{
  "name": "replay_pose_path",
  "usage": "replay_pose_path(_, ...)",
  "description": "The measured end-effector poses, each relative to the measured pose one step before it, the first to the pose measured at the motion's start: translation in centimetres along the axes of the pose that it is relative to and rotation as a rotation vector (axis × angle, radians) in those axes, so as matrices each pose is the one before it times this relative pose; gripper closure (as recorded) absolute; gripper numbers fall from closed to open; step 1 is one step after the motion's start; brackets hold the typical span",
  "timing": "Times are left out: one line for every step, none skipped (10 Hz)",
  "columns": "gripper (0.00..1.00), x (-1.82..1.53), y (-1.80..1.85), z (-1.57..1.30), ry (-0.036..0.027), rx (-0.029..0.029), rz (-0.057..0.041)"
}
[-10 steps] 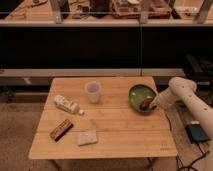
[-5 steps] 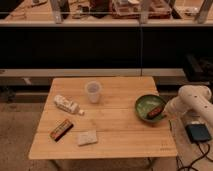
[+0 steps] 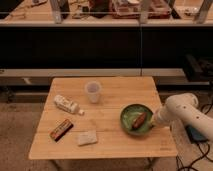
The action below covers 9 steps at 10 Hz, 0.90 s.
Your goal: Drag the ceramic bowl in a circle
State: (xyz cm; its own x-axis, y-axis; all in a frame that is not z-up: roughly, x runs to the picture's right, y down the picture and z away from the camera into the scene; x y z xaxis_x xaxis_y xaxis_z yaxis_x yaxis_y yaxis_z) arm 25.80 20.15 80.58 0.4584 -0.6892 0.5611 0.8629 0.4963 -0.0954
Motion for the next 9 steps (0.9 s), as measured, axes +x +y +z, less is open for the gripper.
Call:
replay_pose_path(1.00,-0.946,-2.770,0.350,-0.02614,0.03582,-0.02397)
replay_pose_path(1.00,-0.166,-1.825,0.121,-0.01508,0.02335,-0.01578)
replay_pose_path(1.00,-0.008,-2.084,0.256,-0.01893,0.02593,-0.01636)
replay_pose_path(1.00,0.741,-1.918,0.307,-0.01533,0.02685,0.00050)
replay_pose_path(1.00,1.211,-1.232,0.130,-0.00763,0.02444,0.01817)
replay_pose_path(1.00,2.232,-0.939,0.124,-0.00537,0.02756,0.04289)
replay_pose_path(1.00,2.061,-0.214,0.277,-0.00347,0.01217,0.04562)
replay_pose_path(1.00,2.584,0.154,0.389,0.00697,0.00042,0.05612)
replay_pose_path(1.00,2.142,0.708,0.057,0.01266,-0.00502,0.05036)
